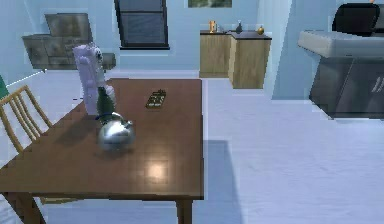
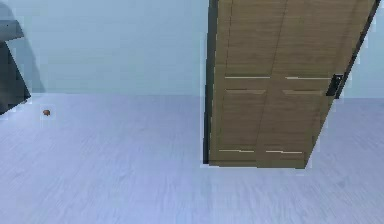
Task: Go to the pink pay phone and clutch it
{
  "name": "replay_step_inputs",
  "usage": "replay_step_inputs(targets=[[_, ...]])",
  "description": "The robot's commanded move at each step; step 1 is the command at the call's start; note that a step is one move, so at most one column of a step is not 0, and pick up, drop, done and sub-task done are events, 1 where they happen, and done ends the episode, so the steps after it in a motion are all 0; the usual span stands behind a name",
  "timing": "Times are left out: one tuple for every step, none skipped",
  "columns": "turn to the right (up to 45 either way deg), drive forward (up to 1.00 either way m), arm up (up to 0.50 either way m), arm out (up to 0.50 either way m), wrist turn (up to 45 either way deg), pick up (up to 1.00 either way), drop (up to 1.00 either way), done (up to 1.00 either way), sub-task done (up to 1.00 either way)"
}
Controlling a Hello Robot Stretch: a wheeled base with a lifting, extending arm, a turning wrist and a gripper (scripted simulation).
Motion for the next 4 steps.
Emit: replay_step_inputs(targets=[[0.0, 0.15, 0.0, 0.0, 0.0, 0.0, 0.0, 0.0, 0.0], [-45.0, 0.0, 0.0, 0.0, 0.0, 0.0, 0.0, 0.0, 0.0], [-45.0, 0.0, 0.0, 0.0, 0.0, 0.0, 0.0, 0.0, 0.0], [-24.0, 0.0, 0.0, 0.0, 0.0, 0.0, 0.0, 0.0, 0.0]])
